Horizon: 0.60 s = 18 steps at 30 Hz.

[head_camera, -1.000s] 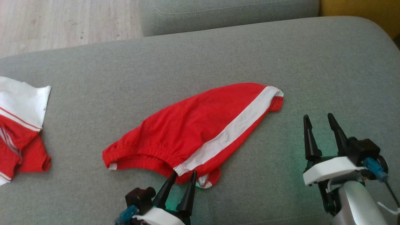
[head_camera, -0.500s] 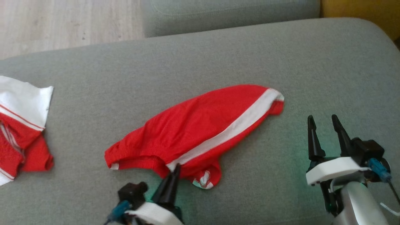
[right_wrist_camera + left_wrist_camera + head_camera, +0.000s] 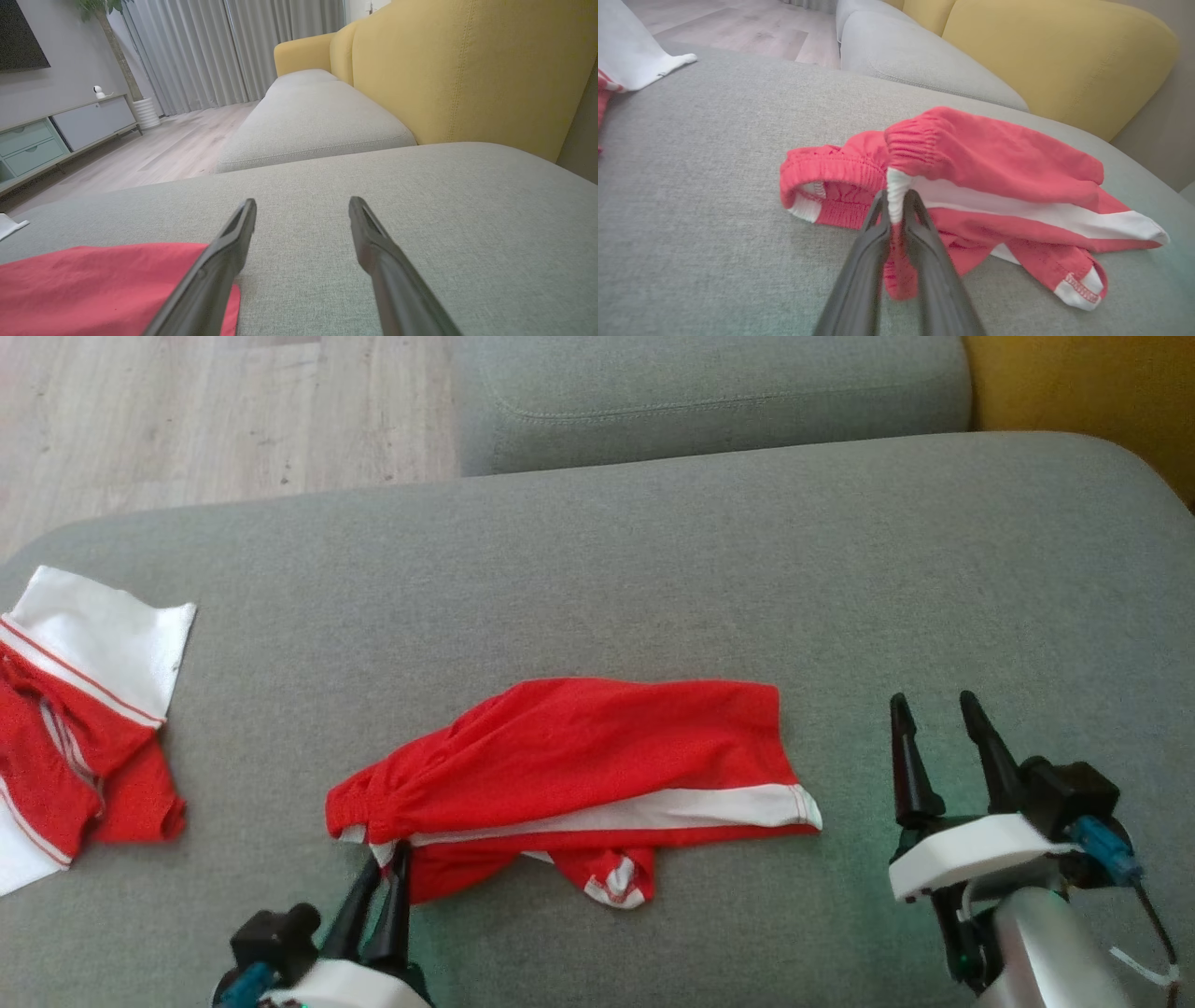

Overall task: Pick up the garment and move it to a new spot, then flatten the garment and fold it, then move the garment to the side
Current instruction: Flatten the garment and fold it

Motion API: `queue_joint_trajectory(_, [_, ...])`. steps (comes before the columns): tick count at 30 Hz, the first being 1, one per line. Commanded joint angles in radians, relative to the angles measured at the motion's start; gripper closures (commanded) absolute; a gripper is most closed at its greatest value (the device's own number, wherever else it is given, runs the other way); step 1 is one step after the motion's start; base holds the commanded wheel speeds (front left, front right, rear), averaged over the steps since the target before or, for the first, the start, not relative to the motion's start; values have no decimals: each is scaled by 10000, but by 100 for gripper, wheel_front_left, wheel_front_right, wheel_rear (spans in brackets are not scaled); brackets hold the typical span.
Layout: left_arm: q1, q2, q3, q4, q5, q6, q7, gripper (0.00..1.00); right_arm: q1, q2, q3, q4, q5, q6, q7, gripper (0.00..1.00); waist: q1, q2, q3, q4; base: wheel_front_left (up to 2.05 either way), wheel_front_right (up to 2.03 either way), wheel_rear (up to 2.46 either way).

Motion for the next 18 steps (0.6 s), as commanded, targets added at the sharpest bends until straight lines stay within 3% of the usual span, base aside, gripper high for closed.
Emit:
queue_joint_trajectory(1, [-519, 131, 490, -121, 108, 16, -55, 9, -137, 8, 317, -237, 36, 65, -65, 0, 1, 0, 22, -40, 0, 0, 0])
queue_joint_trajectory(2, [-540, 91, 613, -41, 150, 16, -55, 0, -147, 9, 365, -219, 57, 65, -65, 0, 1, 0, 31, -75, 0, 0, 0])
queue_joint_trajectory(13, [29, -523, 2992, -1275, 1786, 221, -55, 0, 1, 13, 767, -645, 269, 65, -65, 0, 1, 0, -99, -276, 0, 0, 0])
queue_joint_trajectory(18, [465, -718, 3587, -1696, 2410, 364, -55, 0, 253, 13, 837, -743, 331, 65, -65, 0, 1, 0, -210, -268, 0, 0, 0])
